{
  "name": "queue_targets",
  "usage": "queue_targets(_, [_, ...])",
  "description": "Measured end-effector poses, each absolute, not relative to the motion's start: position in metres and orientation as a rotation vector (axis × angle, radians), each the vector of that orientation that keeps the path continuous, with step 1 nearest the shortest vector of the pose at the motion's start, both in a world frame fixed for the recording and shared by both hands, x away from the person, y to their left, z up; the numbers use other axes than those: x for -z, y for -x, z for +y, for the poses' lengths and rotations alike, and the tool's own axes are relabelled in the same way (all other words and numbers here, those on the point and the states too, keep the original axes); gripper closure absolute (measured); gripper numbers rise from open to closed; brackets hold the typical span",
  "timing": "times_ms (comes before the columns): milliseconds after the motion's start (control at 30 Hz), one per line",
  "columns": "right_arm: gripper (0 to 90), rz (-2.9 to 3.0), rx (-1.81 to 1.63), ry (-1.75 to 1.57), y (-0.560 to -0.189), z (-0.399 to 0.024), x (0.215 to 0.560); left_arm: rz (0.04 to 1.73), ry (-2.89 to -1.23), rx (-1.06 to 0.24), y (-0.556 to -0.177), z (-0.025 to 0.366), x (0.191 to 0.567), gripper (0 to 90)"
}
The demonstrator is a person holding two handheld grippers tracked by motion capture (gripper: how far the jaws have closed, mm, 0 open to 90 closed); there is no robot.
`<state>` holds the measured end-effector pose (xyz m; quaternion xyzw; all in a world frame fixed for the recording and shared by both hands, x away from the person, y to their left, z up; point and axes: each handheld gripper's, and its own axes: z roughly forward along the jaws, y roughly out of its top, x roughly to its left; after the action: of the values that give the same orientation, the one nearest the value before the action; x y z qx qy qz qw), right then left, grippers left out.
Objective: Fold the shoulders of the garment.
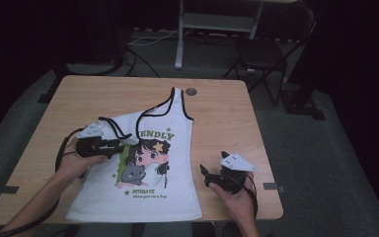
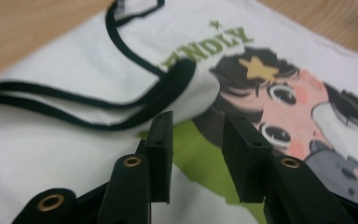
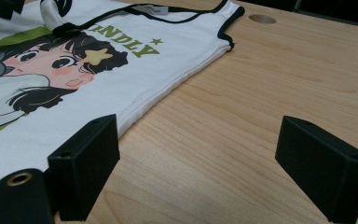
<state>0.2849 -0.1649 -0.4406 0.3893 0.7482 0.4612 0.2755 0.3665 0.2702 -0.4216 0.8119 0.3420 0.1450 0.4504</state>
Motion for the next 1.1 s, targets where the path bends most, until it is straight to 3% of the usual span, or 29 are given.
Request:
queue_targets(500, [12.9, 2.011, -1.245, -1.048, -0.285, -0.165, 0.440, 0.968, -2.013, -0.398, -0.420, 0.250, 0.412, 43.4])
queue_targets(767, [12.9, 2.013, -1.245, -1.045, -0.285, -0.165, 0.440, 0.951, -2.115, -0.414, -0.427, 0.238, 0.415, 42.8])
queue_targets(1100, [12.9, 2.016, -1.245, -1.040, -0.285, -0.165, 0.440, 0.872, -2.240, -0.401, -0.408, 0.235, 0.428, 43.5])
